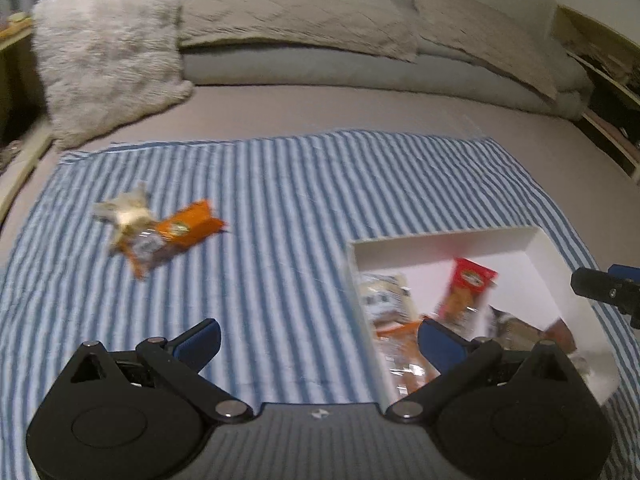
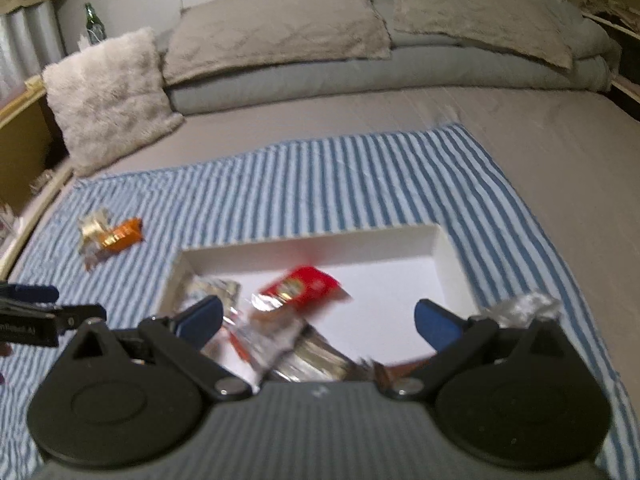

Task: Organize snacks
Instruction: 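Move both open tools back toward the last snacks on the cloth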

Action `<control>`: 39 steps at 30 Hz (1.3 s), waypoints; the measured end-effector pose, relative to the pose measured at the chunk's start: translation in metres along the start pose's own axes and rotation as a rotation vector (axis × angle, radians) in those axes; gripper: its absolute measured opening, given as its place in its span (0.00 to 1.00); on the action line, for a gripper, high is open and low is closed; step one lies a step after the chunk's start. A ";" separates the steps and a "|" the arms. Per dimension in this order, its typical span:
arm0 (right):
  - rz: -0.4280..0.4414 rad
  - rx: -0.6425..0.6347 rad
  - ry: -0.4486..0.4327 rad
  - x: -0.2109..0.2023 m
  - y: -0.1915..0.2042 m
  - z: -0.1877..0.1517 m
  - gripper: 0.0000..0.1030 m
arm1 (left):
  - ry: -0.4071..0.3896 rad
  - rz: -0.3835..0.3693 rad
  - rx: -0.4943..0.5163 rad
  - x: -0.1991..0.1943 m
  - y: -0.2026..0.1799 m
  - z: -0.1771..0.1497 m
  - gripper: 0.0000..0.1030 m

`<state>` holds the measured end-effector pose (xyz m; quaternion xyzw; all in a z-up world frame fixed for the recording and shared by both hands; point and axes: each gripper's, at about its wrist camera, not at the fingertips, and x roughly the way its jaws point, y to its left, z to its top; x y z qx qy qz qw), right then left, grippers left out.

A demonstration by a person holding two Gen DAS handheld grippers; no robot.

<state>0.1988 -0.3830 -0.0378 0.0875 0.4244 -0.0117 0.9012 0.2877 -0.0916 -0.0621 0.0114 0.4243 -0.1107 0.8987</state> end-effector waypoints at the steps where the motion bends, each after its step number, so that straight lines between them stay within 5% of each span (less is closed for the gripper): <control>1: 0.010 -0.002 -0.007 0.003 0.005 0.002 1.00 | -0.008 0.012 -0.005 -0.002 0.006 0.000 1.00; 16: 0.099 -0.114 -0.063 0.056 0.111 0.021 1.00 | -0.081 0.162 -0.185 -0.009 0.125 -0.001 1.00; 22: 0.213 -0.150 -0.090 0.077 0.146 0.027 1.00 | -0.128 0.211 -0.346 0.006 0.185 0.010 1.00; 29: 0.256 -0.135 -0.191 0.097 0.183 0.023 1.00 | -0.169 0.220 -0.511 0.062 0.236 0.021 1.00; 32: 0.289 -0.167 -0.167 0.109 0.198 0.021 1.00 | -0.115 0.199 -0.491 0.099 0.245 0.033 1.00; 39: 0.310 -0.261 -0.090 0.157 0.232 0.021 1.00 | -0.142 0.141 -0.435 0.153 0.249 0.063 1.00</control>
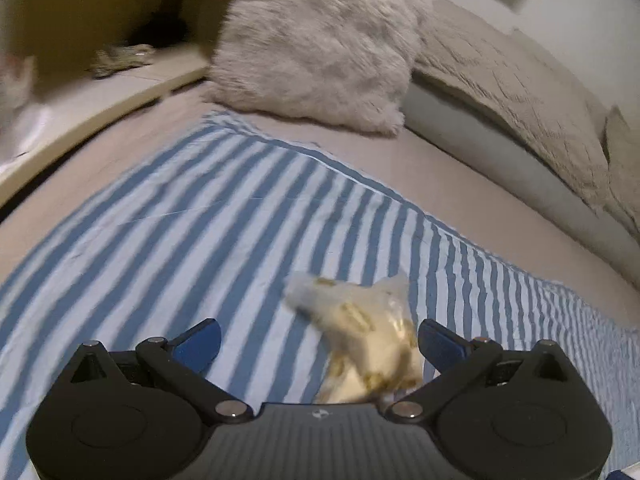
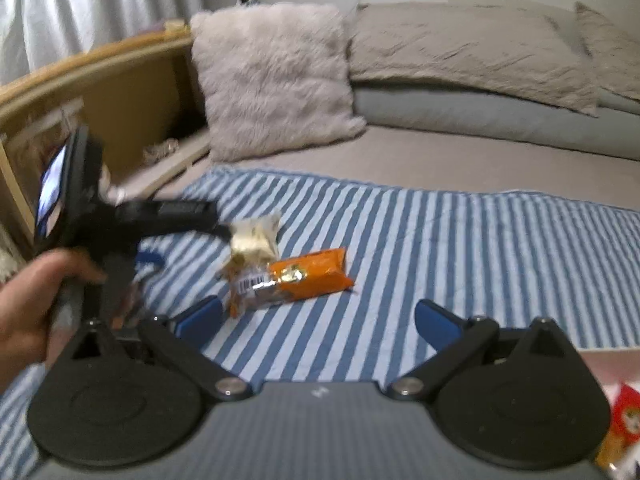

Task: Organize snacks
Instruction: 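Move both open tools back toward the last snacks on the cloth, then grasp the orange-wrapped bar with the right tool while the left tool grasps the clear pastry bag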

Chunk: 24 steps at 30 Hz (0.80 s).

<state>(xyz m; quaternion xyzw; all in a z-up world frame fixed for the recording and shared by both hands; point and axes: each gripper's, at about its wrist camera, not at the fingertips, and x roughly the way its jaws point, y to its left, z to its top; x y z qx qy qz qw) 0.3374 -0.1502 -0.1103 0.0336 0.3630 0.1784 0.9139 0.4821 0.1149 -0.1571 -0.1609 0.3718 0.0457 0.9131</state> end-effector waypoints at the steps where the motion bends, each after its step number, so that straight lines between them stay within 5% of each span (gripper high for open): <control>1: -0.006 -0.012 0.012 0.010 0.001 -0.001 1.00 | 0.004 0.012 0.034 0.008 -0.006 0.001 1.00; 10: -0.034 -0.074 0.110 0.076 0.019 -0.006 1.00 | -0.015 0.148 0.247 0.042 -0.034 -0.002 1.00; 19: -0.050 -0.173 0.131 0.127 0.056 0.003 1.00 | -0.010 0.008 0.265 0.028 0.004 0.002 1.00; 24: -0.061 -0.113 0.138 0.121 0.041 0.002 1.00 | -0.006 -0.009 0.307 0.027 0.007 -0.001 1.00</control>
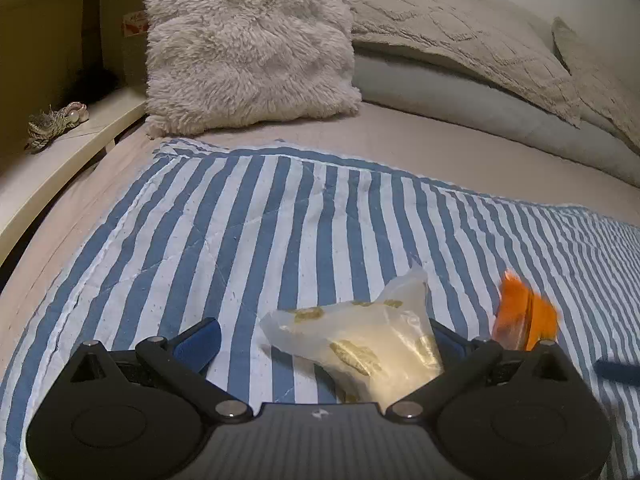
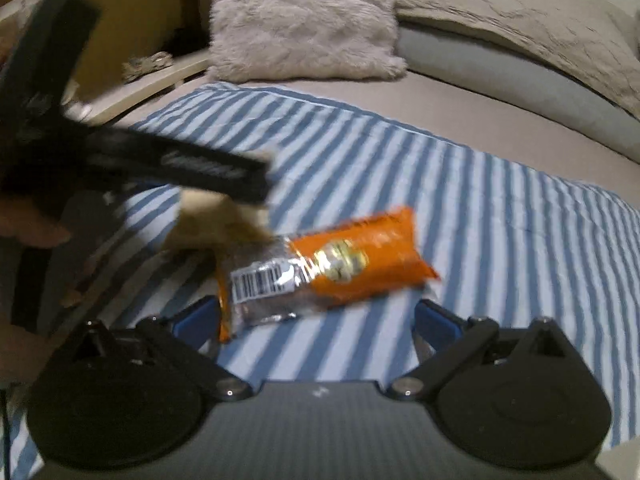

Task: Organize snacks
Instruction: 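Grasp the orange-wrapped bar with the right tool while the left tool grasps the clear pastry bag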

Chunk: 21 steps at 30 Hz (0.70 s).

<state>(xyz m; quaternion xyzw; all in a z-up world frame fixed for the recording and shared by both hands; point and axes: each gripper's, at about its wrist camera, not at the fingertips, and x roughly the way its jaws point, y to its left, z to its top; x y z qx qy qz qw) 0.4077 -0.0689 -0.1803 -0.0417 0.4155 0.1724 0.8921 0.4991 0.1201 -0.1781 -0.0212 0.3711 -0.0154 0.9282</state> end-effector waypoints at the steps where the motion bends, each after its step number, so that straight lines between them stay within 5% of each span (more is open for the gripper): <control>1: -0.028 -0.003 -0.002 -0.003 -0.004 0.000 1.00 | 0.004 0.004 0.002 0.000 -0.001 0.000 1.00; 7: -0.181 0.031 0.018 -0.019 -0.037 -0.002 1.00 | 0.047 0.031 0.002 -0.005 -0.011 0.004 1.00; 11: -0.140 0.168 -0.015 -0.037 -0.056 0.005 1.00 | 0.024 -0.043 -0.101 -0.017 -0.003 0.006 0.98; 16: -0.013 0.438 -0.055 -0.032 -0.072 0.029 0.97 | 0.059 -0.053 -0.057 -0.021 -0.006 0.004 0.71; 21: 0.014 0.534 -0.005 -0.005 -0.057 0.036 0.71 | 0.074 -0.105 -0.095 -0.023 -0.004 0.004 0.61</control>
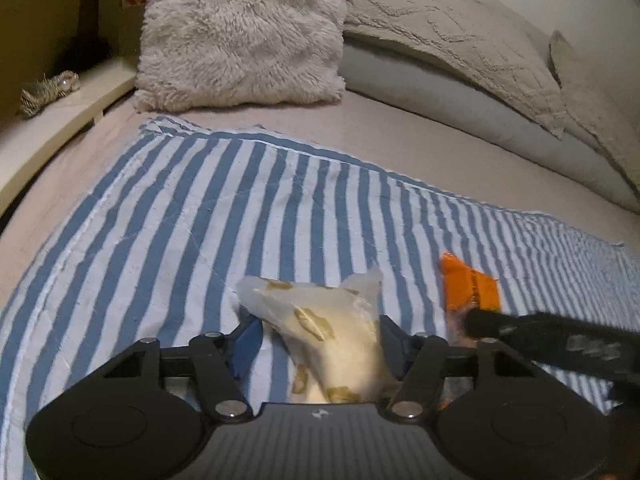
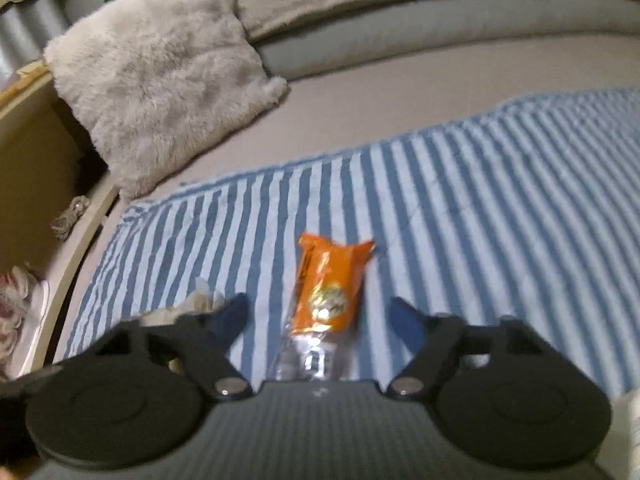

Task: Organize snacks
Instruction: 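Grasp the orange-wrapped bar with the right tool while the left tool grasps the clear pastry bag, then carry the orange bar and clear pastry bag over the white tray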

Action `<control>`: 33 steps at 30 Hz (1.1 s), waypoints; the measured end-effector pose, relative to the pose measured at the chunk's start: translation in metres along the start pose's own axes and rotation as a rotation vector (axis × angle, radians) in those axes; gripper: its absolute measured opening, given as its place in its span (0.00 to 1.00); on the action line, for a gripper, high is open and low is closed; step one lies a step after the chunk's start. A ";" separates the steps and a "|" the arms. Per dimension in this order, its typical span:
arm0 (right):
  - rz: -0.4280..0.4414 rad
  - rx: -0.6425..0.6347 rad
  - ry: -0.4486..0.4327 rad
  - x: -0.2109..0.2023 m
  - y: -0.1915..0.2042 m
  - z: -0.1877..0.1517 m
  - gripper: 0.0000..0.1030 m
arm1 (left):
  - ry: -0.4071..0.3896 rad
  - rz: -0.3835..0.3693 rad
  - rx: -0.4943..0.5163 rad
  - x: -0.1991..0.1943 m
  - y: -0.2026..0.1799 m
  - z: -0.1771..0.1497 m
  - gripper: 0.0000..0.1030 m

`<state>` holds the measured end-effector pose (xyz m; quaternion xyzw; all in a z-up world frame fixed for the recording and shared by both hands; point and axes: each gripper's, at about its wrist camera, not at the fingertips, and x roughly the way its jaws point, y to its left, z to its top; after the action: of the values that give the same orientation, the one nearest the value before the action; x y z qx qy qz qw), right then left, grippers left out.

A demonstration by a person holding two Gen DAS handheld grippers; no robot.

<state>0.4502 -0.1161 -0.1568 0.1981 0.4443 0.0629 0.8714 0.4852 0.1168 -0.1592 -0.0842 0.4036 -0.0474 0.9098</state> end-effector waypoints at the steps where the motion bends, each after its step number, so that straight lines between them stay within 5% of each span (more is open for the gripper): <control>1: -0.002 0.008 0.015 0.005 0.001 0.001 0.71 | 0.006 0.000 -0.003 0.001 -0.001 0.000 0.61; 4: -0.021 0.031 0.027 0.023 0.004 -0.003 0.69 | 0.016 0.018 0.005 0.006 -0.007 -0.002 0.60; 8: -0.051 -0.009 0.054 0.037 0.009 -0.004 0.45 | 0.016 0.037 0.015 0.009 -0.013 0.000 0.49; 16: -0.006 -0.095 0.051 0.027 -0.004 -0.008 0.40 | 0.028 -0.007 0.049 -0.001 -0.027 -0.006 0.38; 33: 0.094 -0.218 -0.058 -0.134 -0.060 -0.006 0.40 | -0.062 -0.046 0.075 -0.131 -0.086 -0.017 0.38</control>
<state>0.3613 -0.2078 -0.0836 0.1248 0.3999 0.1460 0.8962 0.3832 0.0503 -0.0589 -0.0609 0.3710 -0.0805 0.9231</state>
